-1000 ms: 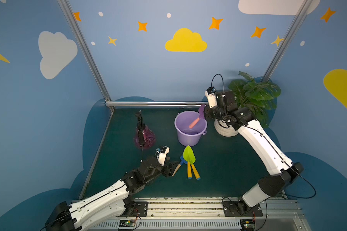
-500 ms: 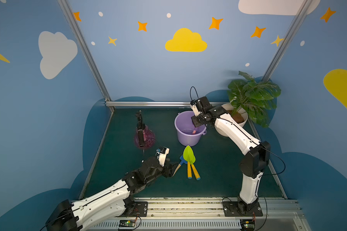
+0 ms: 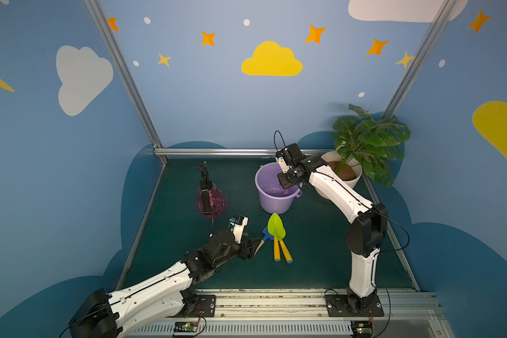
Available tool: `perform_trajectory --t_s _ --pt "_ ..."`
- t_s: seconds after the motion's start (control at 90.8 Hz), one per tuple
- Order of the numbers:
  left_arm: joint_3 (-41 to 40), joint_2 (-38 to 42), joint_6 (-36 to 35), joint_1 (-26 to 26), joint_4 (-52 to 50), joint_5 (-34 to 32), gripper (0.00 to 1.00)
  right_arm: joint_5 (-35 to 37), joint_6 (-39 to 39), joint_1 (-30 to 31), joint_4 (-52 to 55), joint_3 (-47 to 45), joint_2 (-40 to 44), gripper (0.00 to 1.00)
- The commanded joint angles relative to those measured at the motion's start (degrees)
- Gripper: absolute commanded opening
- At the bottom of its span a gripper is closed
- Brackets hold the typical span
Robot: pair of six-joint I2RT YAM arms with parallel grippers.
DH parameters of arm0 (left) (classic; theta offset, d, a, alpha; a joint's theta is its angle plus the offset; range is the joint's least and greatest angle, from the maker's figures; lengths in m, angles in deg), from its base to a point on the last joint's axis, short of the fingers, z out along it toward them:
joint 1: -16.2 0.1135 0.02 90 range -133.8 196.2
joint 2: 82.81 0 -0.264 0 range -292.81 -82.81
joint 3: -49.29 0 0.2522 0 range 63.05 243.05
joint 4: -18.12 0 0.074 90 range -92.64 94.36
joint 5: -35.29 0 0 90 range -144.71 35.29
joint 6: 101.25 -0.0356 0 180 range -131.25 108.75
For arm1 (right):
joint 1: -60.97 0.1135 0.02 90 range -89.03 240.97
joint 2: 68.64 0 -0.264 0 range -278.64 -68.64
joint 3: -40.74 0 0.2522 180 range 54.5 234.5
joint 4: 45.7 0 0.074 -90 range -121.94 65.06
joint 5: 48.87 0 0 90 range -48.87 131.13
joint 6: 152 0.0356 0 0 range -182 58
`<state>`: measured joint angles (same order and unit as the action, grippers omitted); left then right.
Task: Organize the gardening tools
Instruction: Place the gardening tool in the container, then pick up the gardening tool from the center of the board.
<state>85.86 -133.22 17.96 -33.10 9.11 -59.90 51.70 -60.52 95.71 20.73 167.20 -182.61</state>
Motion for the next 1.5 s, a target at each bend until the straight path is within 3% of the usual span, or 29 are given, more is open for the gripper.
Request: perform_trajectory --t_s 0.0,0.121,0.407,0.661,0.958,1.487 --pt "0.56 0.04 0.85 -0.79 -1.0 -1.45 0.69 0.42 1.05 0.51 2.27 2.08 1.98 0.32" --pt "0.91 0.39 1.1 -2.11 -2.3 -3.2 0.68 1.97 3.01 0.68 3.31 1.59 4.55 0.44" --pt "1.1 -0.99 4.0 -6.1 -4.1 -8.24 0.66 8.65 5.78 0.86 3.19 -5.21 13.82 0.58" --pt "3.5 -4.9 8.25 -13.91 -7.27 -16.54 0.65 10.69 8.68 0.91 -4.33 -18.8 26.03 0.63" --pt "9.75 -18.22 13.85 -22.2 -9.15 -21.86 0.66 16.17 10.45 0.6 -8.08 -29.2 37.26 0.66" --pt "17.84 -35.26 18.16 -23.12 -6.39 -20.74 0.67 17.92 10.52 -1.02 -8.5 -36.68 41.91 0.68"
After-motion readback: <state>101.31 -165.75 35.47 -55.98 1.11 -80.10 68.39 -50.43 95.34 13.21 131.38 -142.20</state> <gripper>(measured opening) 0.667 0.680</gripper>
